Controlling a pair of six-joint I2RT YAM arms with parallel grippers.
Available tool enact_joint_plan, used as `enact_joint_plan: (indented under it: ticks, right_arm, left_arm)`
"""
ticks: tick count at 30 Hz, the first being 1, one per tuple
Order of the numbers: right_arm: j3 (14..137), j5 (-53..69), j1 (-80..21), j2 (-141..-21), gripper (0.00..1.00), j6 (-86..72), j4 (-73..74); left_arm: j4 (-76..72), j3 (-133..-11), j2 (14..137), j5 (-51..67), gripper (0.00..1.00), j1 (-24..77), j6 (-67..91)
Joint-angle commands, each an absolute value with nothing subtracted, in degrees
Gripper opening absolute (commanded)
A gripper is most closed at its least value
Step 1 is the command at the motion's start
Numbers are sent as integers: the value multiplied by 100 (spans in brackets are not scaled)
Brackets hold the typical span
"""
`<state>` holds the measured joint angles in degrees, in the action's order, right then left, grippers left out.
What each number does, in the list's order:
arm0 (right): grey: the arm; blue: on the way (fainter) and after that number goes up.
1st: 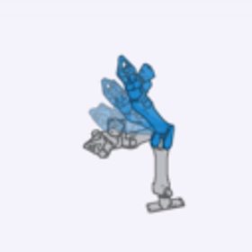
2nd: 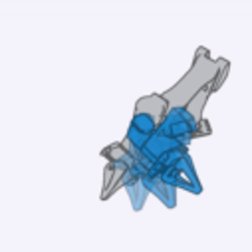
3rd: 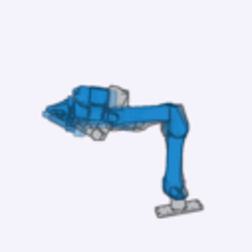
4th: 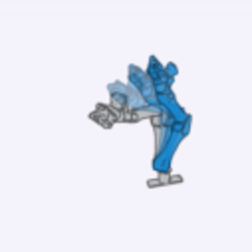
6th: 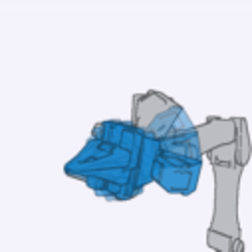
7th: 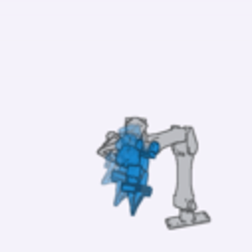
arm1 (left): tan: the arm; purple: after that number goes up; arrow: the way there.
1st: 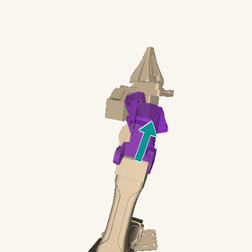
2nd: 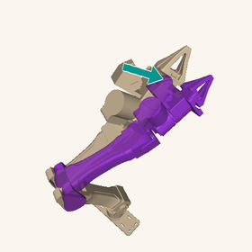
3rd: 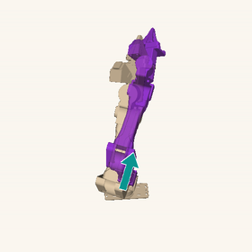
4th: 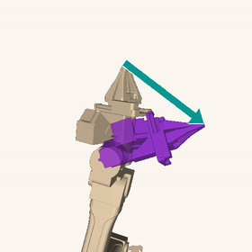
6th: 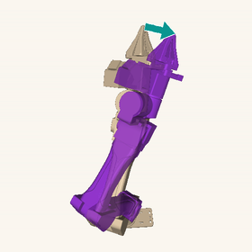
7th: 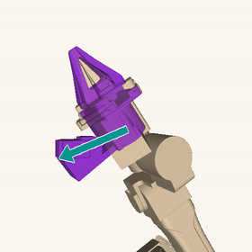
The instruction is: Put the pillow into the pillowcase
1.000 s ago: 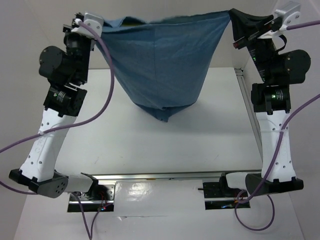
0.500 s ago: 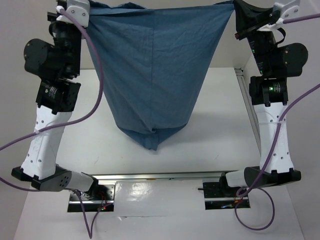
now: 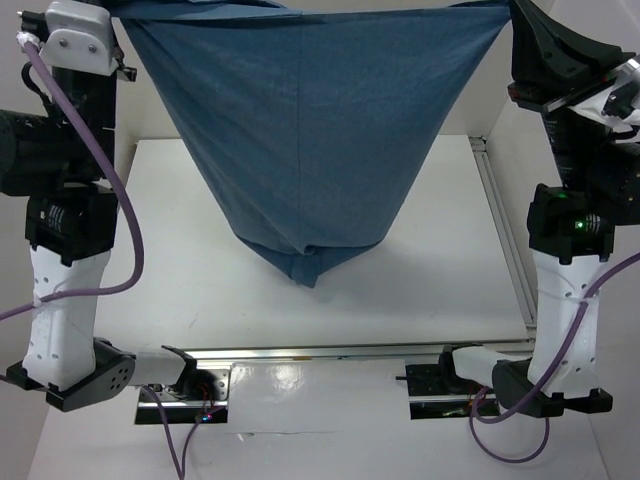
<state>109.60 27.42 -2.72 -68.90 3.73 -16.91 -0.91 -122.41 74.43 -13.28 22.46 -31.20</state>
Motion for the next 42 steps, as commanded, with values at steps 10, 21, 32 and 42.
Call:
enact_joint_plan:
  ticks: [10,21,32,42]
  right_arm:
    - [9651,1731,-71,-8066,0,-237,-1487]
    - [9077,1354,96,-9299,27,114,-503]
    - [8342,2224,44,-7761,65,501,623]
    - [7427,1996,-97,-7093,69,360,1213]
  left_arm:
    - [-229,-11199,8340,-1574,0,1970,-2040]
    - [-203,-10368,10246,-1895,37,1283,-1670]
    - [835,-10600,10056,-836,91,1344,-1090]
    - [1582,-10336,10107,-457,91,2117,-958]
